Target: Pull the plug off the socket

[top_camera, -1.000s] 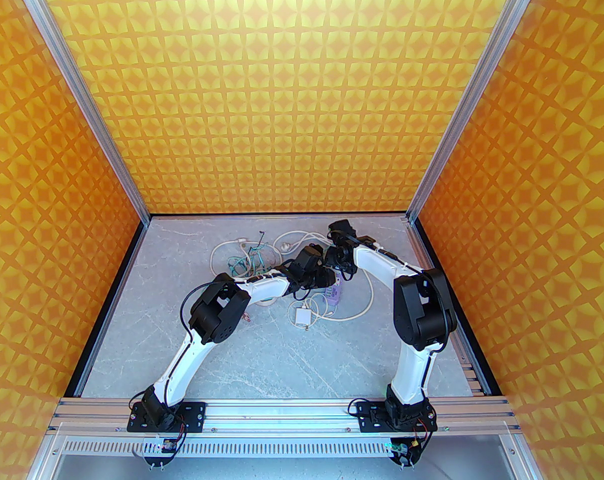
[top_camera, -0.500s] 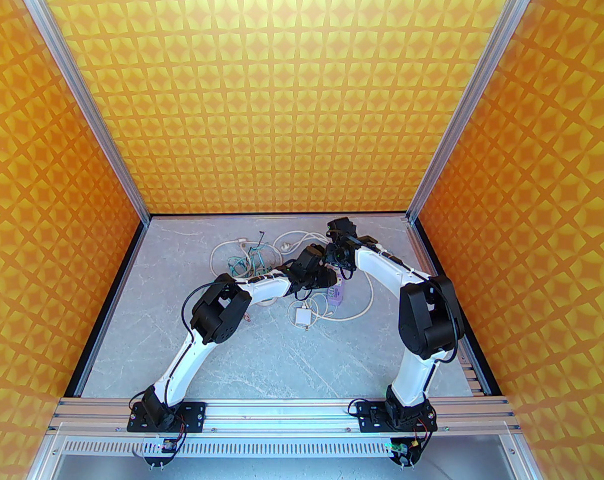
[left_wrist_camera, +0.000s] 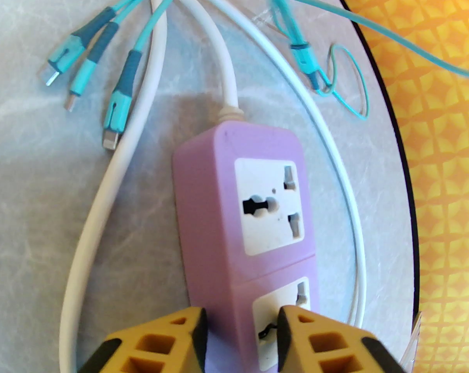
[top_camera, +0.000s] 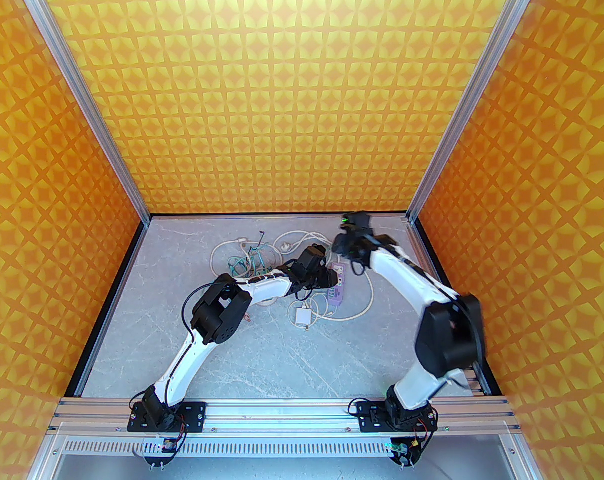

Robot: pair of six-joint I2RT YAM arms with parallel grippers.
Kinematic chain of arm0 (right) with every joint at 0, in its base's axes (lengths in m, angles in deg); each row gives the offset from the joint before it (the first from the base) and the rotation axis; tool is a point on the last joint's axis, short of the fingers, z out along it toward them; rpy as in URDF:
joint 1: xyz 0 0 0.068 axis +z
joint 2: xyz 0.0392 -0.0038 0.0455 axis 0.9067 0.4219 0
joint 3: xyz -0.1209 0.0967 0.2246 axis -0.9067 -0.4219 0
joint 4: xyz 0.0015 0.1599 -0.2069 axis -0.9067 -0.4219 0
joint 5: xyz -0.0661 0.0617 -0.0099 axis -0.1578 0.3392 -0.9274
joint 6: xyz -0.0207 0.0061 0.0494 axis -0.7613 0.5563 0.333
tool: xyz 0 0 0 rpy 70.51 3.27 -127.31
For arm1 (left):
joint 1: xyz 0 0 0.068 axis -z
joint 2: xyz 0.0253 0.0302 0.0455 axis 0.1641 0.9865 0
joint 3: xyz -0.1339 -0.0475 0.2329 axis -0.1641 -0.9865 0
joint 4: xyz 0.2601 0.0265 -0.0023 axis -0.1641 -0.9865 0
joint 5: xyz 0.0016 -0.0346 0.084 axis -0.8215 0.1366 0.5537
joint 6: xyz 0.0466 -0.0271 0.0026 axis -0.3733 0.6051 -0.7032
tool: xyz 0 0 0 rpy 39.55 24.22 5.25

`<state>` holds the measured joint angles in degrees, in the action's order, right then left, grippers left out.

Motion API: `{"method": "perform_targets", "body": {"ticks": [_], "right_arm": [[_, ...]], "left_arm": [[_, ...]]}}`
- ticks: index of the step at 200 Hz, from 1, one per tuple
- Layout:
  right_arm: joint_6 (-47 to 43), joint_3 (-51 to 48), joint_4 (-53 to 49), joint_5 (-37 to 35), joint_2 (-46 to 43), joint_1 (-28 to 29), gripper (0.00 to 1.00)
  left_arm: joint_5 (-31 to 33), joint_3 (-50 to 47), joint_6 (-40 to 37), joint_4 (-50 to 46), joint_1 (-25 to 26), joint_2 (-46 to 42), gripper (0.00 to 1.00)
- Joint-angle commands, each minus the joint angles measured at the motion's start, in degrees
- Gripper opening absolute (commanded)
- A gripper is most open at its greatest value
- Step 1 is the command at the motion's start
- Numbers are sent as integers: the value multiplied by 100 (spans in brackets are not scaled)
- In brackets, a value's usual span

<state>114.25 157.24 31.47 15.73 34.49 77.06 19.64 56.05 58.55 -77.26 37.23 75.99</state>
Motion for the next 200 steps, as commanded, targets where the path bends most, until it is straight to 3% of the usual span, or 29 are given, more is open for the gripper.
{"method": "perform_targets", "body": {"ticks": [1,22,68,75,133,200], "right_arm": [[10,-378,273,108,-445,-235,39],[0,-769,528,190,-737,-438,40],[161,-1122,697,384,-712,-1016,40],[212,-1188,774,433,-691,-1131,40],[1101,-1906,1800,1718,-283,-2124,41],[1911,-2240,2771,2971,518,-2940,43]], "left_arm": [[194,18,-367,-1074,136,-291,47],[314,185,-577,-1283,131,-616,66],[532,-337,-940,-1209,156,-1878,86],[575,-452,-997,-1179,149,-2086,98],[826,-1430,-1285,-886,151,-3525,99],[947,-2060,-1267,-782,156,-3900,99]]}}
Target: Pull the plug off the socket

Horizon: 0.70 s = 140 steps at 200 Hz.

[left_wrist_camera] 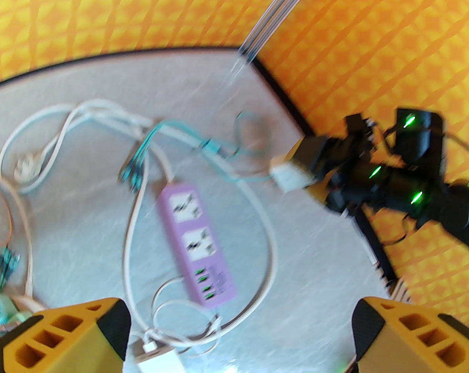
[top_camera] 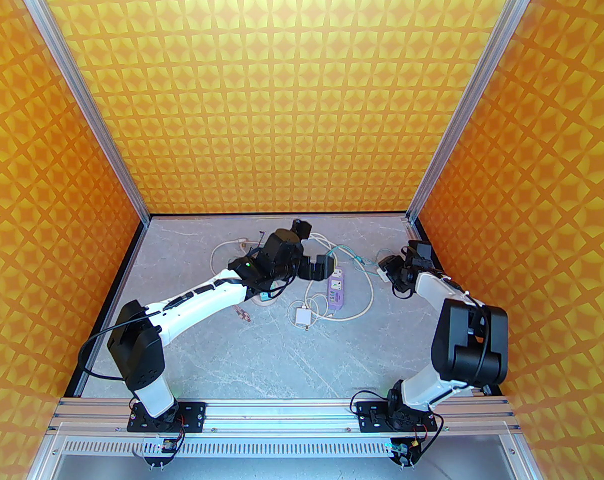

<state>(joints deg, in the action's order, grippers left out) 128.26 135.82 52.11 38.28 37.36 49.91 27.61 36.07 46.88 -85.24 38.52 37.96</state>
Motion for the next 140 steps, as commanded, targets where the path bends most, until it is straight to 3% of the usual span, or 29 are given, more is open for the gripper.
{"method": "perform_targets", "body": {"ticks": [1,34,74,84,140], "right_arm": [[530,-111,716,739,242,-230,43],[629,-271,927,992,296,-429,48],[269,-176,405,736,-86,-428,80],[189,-156,300,680,-209,-428,98],[-353,-110,-362,521,-1076,-364,98]], "left_arm": [[155,-68,-100,11,24,-98,99],[503,-108,-168,-180,21,-208,99],[856,-115,-323,-405,20,-332,99],[1061,-97,-363,-518,22,-354,99],[1635,-360,-442,-701,-79,-603,99]]}}
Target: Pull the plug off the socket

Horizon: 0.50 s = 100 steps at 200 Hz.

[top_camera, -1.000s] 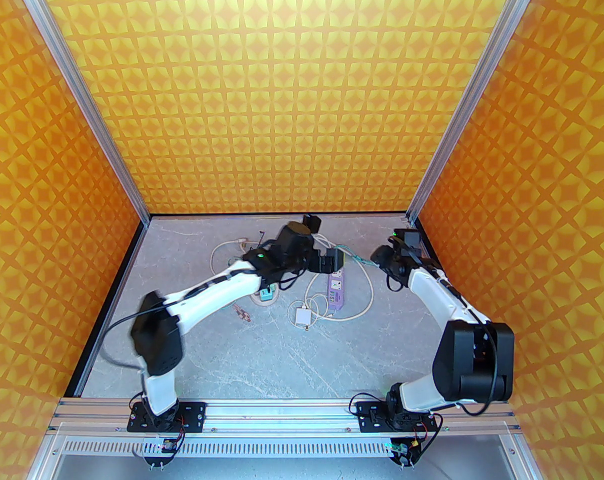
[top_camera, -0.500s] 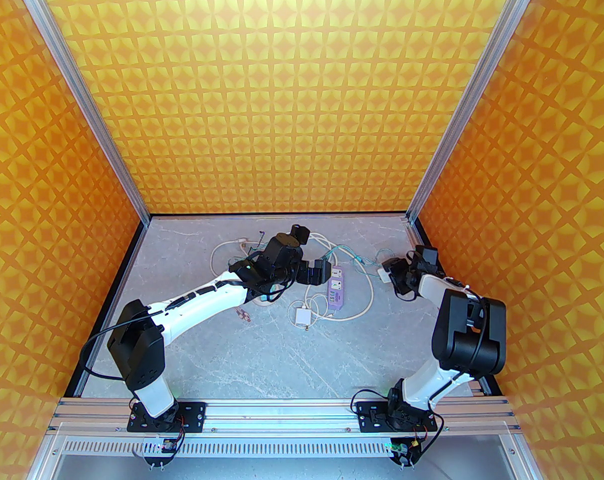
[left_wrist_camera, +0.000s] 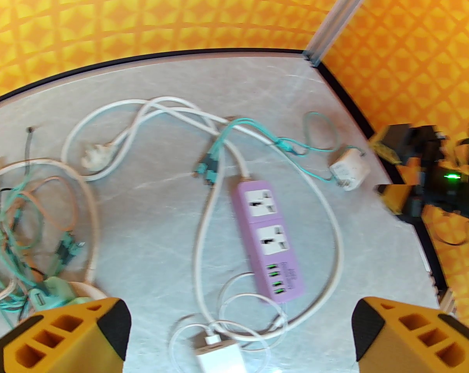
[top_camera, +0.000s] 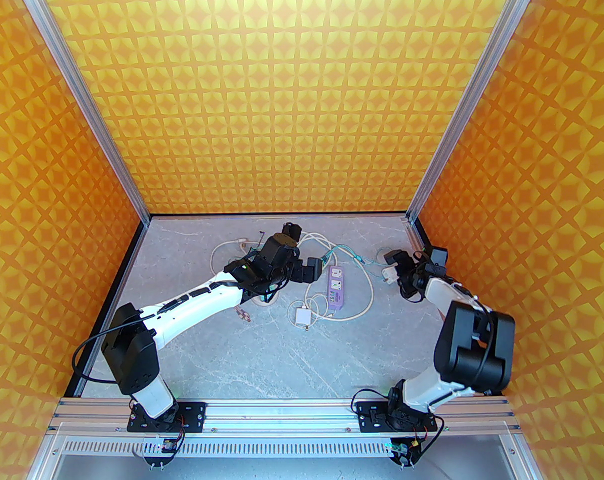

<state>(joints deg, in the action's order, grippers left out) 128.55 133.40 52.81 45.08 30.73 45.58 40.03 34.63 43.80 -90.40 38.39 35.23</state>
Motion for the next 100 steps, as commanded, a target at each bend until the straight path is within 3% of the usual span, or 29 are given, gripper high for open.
{"method": "perform_targets", "body": {"ticks": [1,49,100], "right_arm": [[-391,130,-442,-156,-431,71,98],[-797,-21,-733,-267,-1241,584,98],[-1026,-538,-549,-488,-2022,1769,98]], "left_arm": [[395,-226,-139,-183,-69,-342,99],[596,-697,9,-309,-290,-765,99],[783,-1557,334,-317,-493,-1483,99]]}}
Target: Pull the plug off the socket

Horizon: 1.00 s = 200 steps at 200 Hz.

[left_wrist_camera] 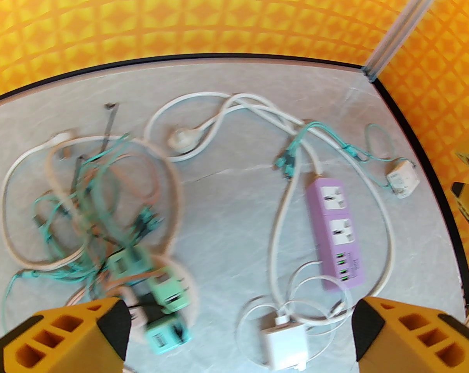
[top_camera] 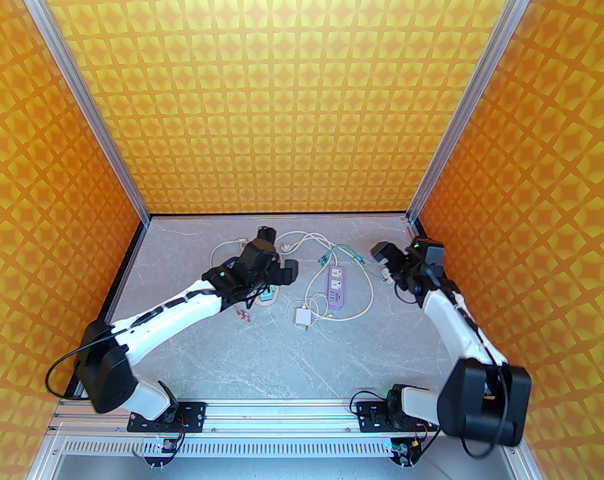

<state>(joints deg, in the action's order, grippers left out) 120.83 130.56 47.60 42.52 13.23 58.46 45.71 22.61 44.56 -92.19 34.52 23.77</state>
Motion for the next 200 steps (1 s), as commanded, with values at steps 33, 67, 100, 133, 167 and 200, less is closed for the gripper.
{"method": "perform_targets", "body": {"ticks": [33,67,100,133,167,200], "right_arm": [[-373,-534,303,-349,-404,1317,98],[-475,-594,593,-425,-274,1973,98],[-464,-671,863,-403,-162,2205,99],[-512,-720,946,-314,-122,2223,99],[-630,-754,948,-296,-100,2221,99],[-621,-809,1054,-180,16,2218,98]], "left_arm": [[236,-763,855,-410,-116,-623,99],[314,-1055,1839,-766,-5,-552,91],[609,-872,2267,-986,336,41,85],[991,-296,2588,-1476,464,918,73],[1058,-42,2584,-1295,464,1410,69],[1256,400,2472,-1412,449,1896,67]]}}
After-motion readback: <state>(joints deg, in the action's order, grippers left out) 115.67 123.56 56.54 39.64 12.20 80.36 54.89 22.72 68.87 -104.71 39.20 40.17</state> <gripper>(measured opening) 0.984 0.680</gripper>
